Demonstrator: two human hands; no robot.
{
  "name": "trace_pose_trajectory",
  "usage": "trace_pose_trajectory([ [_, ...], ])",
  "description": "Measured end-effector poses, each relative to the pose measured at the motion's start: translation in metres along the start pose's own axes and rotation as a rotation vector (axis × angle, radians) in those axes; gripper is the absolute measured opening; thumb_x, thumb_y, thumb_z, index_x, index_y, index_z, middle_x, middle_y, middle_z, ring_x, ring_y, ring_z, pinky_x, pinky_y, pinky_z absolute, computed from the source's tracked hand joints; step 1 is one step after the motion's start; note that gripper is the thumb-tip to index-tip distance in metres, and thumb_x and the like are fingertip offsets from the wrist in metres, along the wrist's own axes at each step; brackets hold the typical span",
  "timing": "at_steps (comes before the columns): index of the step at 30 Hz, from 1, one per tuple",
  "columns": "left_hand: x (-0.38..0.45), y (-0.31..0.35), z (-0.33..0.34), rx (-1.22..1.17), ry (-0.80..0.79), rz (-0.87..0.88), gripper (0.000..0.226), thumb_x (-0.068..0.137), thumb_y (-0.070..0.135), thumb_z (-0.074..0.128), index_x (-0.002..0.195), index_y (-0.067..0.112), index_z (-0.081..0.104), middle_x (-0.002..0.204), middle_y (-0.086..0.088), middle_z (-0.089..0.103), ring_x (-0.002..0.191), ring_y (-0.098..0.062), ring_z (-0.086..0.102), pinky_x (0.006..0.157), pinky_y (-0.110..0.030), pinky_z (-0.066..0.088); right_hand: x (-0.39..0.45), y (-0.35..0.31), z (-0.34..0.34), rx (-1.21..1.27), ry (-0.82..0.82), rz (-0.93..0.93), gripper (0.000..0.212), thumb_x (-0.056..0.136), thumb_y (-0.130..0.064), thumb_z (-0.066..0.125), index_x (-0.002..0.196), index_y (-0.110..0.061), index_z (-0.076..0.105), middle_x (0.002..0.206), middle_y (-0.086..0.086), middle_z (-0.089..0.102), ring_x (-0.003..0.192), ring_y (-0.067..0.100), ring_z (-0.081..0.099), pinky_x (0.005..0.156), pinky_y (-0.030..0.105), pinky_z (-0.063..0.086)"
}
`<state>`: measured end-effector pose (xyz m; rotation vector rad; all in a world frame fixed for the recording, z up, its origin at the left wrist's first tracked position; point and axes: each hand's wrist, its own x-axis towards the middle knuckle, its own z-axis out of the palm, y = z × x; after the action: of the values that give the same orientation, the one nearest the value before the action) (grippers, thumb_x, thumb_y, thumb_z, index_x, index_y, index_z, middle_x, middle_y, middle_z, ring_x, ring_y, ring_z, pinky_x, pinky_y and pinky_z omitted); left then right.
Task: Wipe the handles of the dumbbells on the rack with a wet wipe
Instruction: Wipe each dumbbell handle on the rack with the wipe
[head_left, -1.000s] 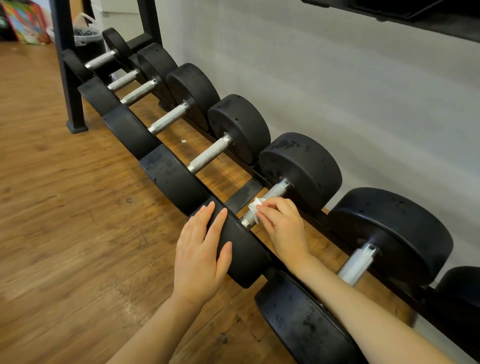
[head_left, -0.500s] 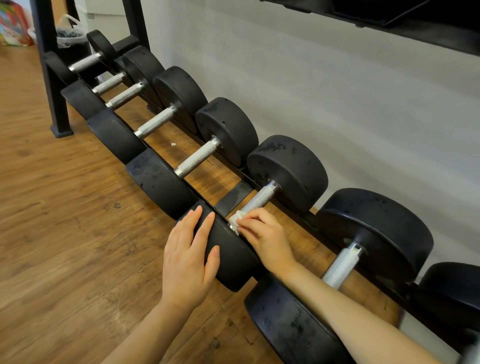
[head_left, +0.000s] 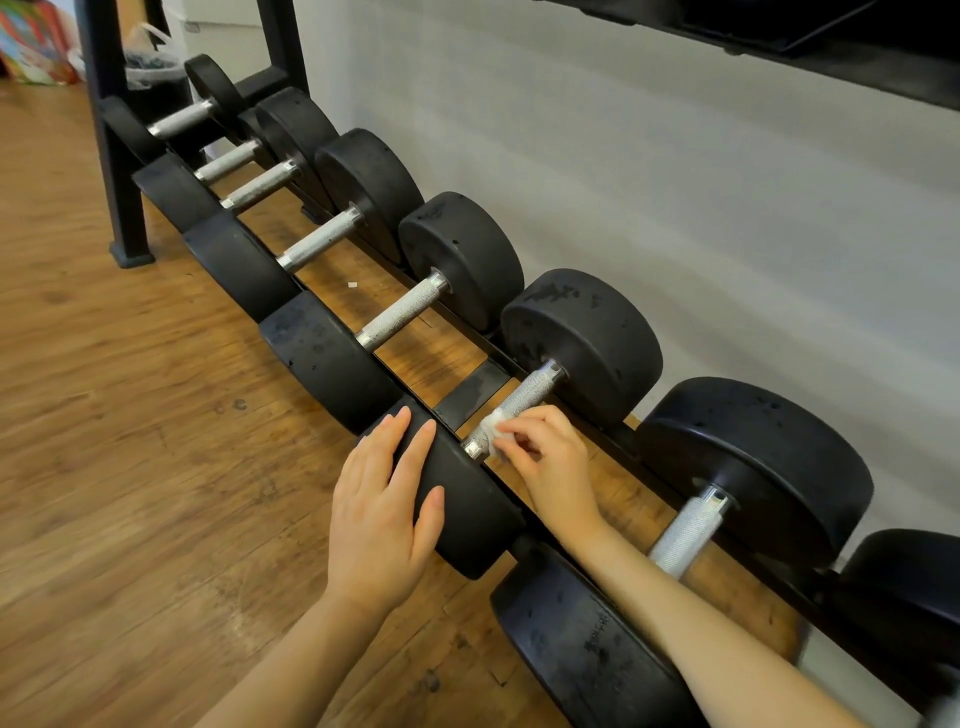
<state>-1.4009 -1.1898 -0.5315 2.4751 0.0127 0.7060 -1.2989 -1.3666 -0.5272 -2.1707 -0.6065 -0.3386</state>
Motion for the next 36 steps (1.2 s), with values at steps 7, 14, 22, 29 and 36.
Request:
trace_pose_trajectory([
  [7, 0.000, 0.000, 0.001, -0.001, -0.004, -0.004, 0.056, 0.094, 0.036, 0.041, 0.145, 0.015, 0.044, 0.153, -0.010, 0.039, 0.142, -0.028, 0.033, 0.113, -0.045, 0.027, -0.005, -0.004, 0.005, -0.057, -0.154, -0.125, 0.017, 0.091, -0.021, 0.060, 0.103, -0.010, 0.065, 0.104, -0.004, 0.053, 0.096, 0.003, 0.053, 0.083, 0.017, 0.048],
  [14, 0.000, 0.000, 0.000, 0.000, 0.000, 0.002, 0.056, 0.094, 0.036, 0.041, 0.146, 0.015, 0.043, 0.153, -0.010, 0.039, 0.143, -0.025, 0.032, 0.114, -0.044, 0.026, -0.002, 0.003, 0.001, -0.089, 0.054, -0.049, 0.016, 0.089, -0.013, 0.067, 0.104, -0.013, 0.064, 0.103, -0.011, 0.049, 0.092, 0.000, 0.053, 0.079, 0.011, 0.046],
  [22, 0.000, 0.001, 0.001, -0.006, 0.017, 0.011, 0.055, 0.094, 0.035, 0.042, 0.144, 0.012, 0.046, 0.151, -0.012, 0.041, 0.142, -0.028, 0.035, 0.114, -0.047, 0.030, -0.002, 0.002, 0.002, -0.090, 0.010, -0.100, 0.011, 0.091, -0.011, 0.064, 0.102, -0.011, 0.065, 0.105, -0.007, 0.050, 0.095, 0.002, 0.052, 0.082, 0.015, 0.046],
  [29, 0.000, 0.001, 0.002, -0.010, 0.046, 0.015, 0.055, 0.094, 0.034, 0.042, 0.144, 0.013, 0.046, 0.151, -0.012, 0.042, 0.141, -0.026, 0.033, 0.113, -0.045, 0.027, 0.001, 0.005, 0.001, -0.134, 0.104, -0.076, 0.017, 0.091, -0.015, 0.060, 0.106, -0.009, 0.067, 0.107, -0.007, 0.051, 0.095, 0.005, 0.054, 0.080, 0.016, 0.049],
  [36, 0.001, 0.001, 0.002, -0.021, 0.052, 0.014, 0.055, 0.093, 0.034, 0.043, 0.143, 0.012, 0.047, 0.150, -0.012, 0.043, 0.141, -0.026, 0.034, 0.115, -0.041, 0.025, 0.004, 0.009, 0.000, -0.171, 0.091, -0.115, 0.023, 0.092, -0.017, 0.057, 0.111, -0.010, 0.067, 0.110, -0.002, 0.055, 0.100, 0.011, 0.056, 0.082, 0.031, 0.054],
])
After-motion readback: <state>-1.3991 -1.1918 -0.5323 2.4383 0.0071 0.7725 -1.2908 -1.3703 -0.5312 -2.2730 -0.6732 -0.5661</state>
